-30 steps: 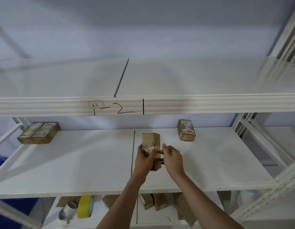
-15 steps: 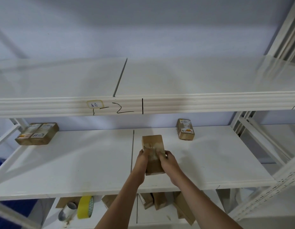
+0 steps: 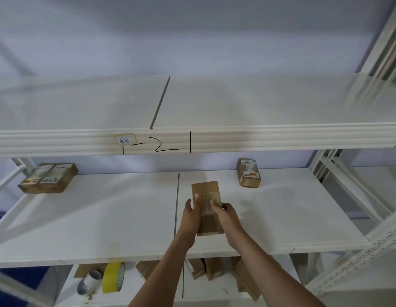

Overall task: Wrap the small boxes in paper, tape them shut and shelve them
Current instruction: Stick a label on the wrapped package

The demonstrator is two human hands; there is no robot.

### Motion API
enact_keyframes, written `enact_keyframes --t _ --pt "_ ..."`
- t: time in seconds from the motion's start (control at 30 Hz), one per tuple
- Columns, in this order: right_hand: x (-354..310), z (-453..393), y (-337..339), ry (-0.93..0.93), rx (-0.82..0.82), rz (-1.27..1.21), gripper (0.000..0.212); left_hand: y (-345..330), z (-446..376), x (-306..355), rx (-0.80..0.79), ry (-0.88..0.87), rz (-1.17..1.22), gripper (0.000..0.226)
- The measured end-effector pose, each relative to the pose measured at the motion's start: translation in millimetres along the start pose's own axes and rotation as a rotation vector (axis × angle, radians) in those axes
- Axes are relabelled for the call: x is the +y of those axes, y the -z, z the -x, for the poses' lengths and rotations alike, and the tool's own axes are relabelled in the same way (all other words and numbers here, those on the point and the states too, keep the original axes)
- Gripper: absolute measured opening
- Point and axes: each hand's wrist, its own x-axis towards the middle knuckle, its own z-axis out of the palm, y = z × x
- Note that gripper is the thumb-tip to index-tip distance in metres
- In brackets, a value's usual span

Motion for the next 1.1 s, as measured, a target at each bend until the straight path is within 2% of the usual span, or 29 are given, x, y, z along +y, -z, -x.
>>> enact_keyframes --t 0.13,0.23,0.33,0.4,0.5,0.63,0.83,0.9,1.0,1.1 --pt "2.3 -6.3 4.5 -0.057 -0.043 -0.045 0.057 -2.4 1.7 5.6 -0.003 0.087 -0.001 0.054" --pt "-0.9 -6.9 5.2 -0.022 -0.074 0.008 0.060 -3.3 0.0 8.5 0.024 0.085 0.020 0.060" --pt "-7.9 -5.9 2.6 -0.027 -0.100 0.026 0.083 -4.3 -3.8 12.9 0.040 0.089 0.070 0.070" --pt "-17.0 0.1 -0.7 -0.003 -0.095 0.051 0.077 -6.7 -4.0 17.1 0.025 0.082 0.071 0.067" --pt "-22.7 4.8 -3.1 0.077 -0.002 0.120 0.063 -11.1 -5.8 18.0 0.065 0.034 -0.024 0.067" --pt "-20.9 7.1 -0.7 0.142 0.040 0.204 0.060 -15.2 -1.8 16.1 0.142 -0.025 -0.122 0.066" --pt "-16.1 3.5 -2.5 0.133 0.092 0.256 0.065 -10.8 -4.7 12.3 0.049 0.012 -0.105 0.081" --pt "-14.4 1.8 -4.2 0.064 0.114 0.195 0.069 -9.8 -4.7 17.2 0.048 0.023 -0.117 0.076" --pt "-12.7 -3.1 -0.2 -0.019 0.183 0.190 0.074 -5.9 -3.2 26.1 0.074 -0.030 -0.142 0.052" --pt "-15.5 -4.8 2.5 -0.024 0.195 0.170 0.064 -6.8 -3.8 28.6 0.008 -0.023 -0.176 0.040"
